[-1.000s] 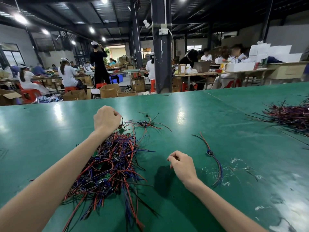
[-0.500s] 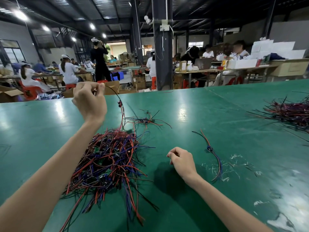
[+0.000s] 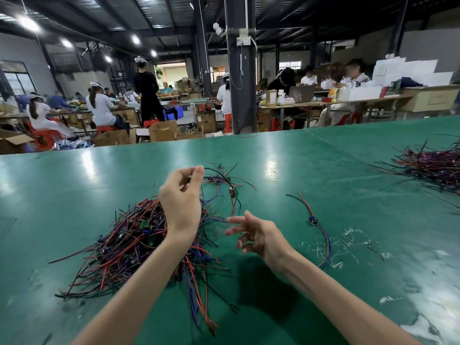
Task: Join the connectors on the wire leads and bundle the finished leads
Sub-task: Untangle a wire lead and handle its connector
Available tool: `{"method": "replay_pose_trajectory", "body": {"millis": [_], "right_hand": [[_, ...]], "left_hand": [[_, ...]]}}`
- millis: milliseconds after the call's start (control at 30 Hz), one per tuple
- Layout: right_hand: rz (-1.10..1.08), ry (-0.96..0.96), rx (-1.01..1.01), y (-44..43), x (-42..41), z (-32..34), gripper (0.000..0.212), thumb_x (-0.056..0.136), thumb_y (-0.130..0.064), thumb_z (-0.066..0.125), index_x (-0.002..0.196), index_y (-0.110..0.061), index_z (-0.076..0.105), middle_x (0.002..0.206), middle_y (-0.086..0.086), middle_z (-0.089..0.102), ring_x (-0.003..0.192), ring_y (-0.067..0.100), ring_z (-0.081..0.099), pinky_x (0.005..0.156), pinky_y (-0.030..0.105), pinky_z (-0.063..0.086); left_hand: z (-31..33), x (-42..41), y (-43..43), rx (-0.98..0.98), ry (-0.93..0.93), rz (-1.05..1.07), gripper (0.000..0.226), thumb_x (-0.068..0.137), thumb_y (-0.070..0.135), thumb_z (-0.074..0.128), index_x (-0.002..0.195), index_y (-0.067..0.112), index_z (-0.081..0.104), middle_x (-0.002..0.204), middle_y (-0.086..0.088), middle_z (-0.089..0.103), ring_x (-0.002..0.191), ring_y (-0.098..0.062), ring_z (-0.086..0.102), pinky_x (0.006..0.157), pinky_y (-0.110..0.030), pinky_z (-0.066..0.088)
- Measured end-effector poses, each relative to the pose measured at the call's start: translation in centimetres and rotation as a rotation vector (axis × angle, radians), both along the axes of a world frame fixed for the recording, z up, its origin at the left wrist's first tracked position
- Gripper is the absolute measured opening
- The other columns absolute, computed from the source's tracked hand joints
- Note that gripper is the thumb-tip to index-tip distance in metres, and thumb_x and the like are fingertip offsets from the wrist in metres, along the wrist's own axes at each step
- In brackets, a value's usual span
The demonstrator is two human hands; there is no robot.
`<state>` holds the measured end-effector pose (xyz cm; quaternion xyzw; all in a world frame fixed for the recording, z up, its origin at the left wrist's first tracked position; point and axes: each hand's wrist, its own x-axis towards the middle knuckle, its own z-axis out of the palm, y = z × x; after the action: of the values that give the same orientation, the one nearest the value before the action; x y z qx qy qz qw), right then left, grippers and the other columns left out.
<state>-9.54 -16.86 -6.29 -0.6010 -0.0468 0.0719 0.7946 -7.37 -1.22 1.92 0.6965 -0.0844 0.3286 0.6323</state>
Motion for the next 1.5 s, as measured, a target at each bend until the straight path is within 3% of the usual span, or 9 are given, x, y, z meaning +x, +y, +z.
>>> {"method": "replay_pose_trajectory", "body": {"millis": [133,233,433,600,733,967,1167,1333,1500], "right_hand": [[-0.030,0.039,0.189,-1.0,0.1,1.1,0.039,0.093,-0.039,0.047,0.113,-0.010,0.063,0.102,0.010,0.072,0.062,0.012,0.062,0.053,0.021,0.049],[-0.146,0.109,0.304,-1.9,0.2,1.8,0.032,0.093,-0.036,0.051,0.106,-0.011,0.066,0.096,0.006,0.074,0.057,0.010,0.061,0.050,0.020,0.051],[-0.320,0.203,0.408,-2.6,0.4,2.5,0.018,0.077,-0.024,0.071,0.075,-0.007,0.068,0.068,0.005,0.066,0.047,0.008,0.054,0.044,0.018,0.050],[-0.247,0.141,0.288,-2.6,0.2,2.2,0.006,0.080,-0.013,0.068,0.076,-0.009,0.070,0.071,0.003,0.063,0.052,0.007,0.053,0.050,0.017,0.048],[-0.148,0.093,0.167,-2.3,-0.2,2.1,0.006,0.079,-0.009,0.068,0.080,-0.009,0.074,0.070,0.001,0.068,0.055,0.007,0.055,0.052,0.019,0.050],[-0.098,-0.006,0.001,-1.7,-0.8,1.7,0.008,0.077,-0.004,0.070,0.083,-0.009,0.073,0.074,0.003,0.070,0.063,0.010,0.063,0.057,0.020,0.053],[-0.108,-0.019,0.040,-1.4,-0.7,1.7,0.015,0.064,-0.012,0.074,0.079,-0.010,0.070,0.070,0.002,0.068,0.060,0.009,0.063,0.056,0.021,0.054],[-0.122,0.011,0.101,-1.8,-0.5,1.5,0.012,0.072,-0.008,0.070,0.083,-0.009,0.066,0.070,0.000,0.068,0.059,0.008,0.062,0.058,0.022,0.055],[-0.119,0.060,0.174,-2.0,-0.4,1.7,0.016,0.066,-0.011,0.071,0.082,-0.011,0.066,0.071,0.002,0.068,0.061,0.009,0.062,0.058,0.022,0.055]], "left_hand": [[-2.6,-1.0,-1.0,-0.084,0.026,-0.071,0.009,0.088,0.020,0.066,0.080,0.023,0.068,0.069,0.009,0.067,0.062,0.005,0.056,0.063,-0.009,0.044],[-3.8,-1.1,-0.8,-0.059,0.085,-0.198,0.011,0.085,0.014,0.069,0.076,0.019,0.070,0.067,0.011,0.068,0.064,0.001,0.058,0.064,-0.010,0.046],[-3.8,-1.7,1.0,0.435,0.131,-0.647,0.015,0.077,0.002,0.074,0.069,0.015,0.072,0.083,0.000,0.072,0.081,-0.009,0.066,0.079,-0.018,0.047],[-4.1,-2.0,1.1,0.605,0.278,-0.745,0.013,0.085,0.017,0.070,0.073,0.013,0.074,0.087,0.000,0.074,0.087,-0.015,0.066,0.083,-0.021,0.047],[-4.9,-2.3,0.0,0.362,0.358,-0.697,0.012,0.092,0.015,0.058,0.091,0.009,0.069,0.084,-0.002,0.072,0.078,-0.013,0.066,0.074,-0.020,0.051],[-6.8,-2.4,-1.6,0.063,0.390,-0.613,0.013,0.085,0.008,0.067,0.096,0.015,0.065,0.087,0.001,0.071,0.076,-0.012,0.069,0.060,-0.025,0.055],[-7.3,-2.5,-1.6,-0.074,0.365,-0.627,0.015,0.085,0.000,0.065,0.095,0.010,0.062,0.090,-0.003,0.070,0.079,-0.017,0.070,0.062,-0.028,0.057],[-7.3,-2.7,-1.6,-0.120,0.360,-0.695,0.020,0.086,-0.007,0.061,0.094,0.011,0.063,0.103,-0.010,0.068,0.088,-0.026,0.066,0.071,-0.035,0.058],[-7.2,-2.7,-1.5,-0.153,0.376,-0.715,0.028,0.086,-0.010,0.057,0.095,0.015,0.066,0.100,-0.003,0.068,0.091,-0.018,0.066,0.074,-0.031,0.057]]}}
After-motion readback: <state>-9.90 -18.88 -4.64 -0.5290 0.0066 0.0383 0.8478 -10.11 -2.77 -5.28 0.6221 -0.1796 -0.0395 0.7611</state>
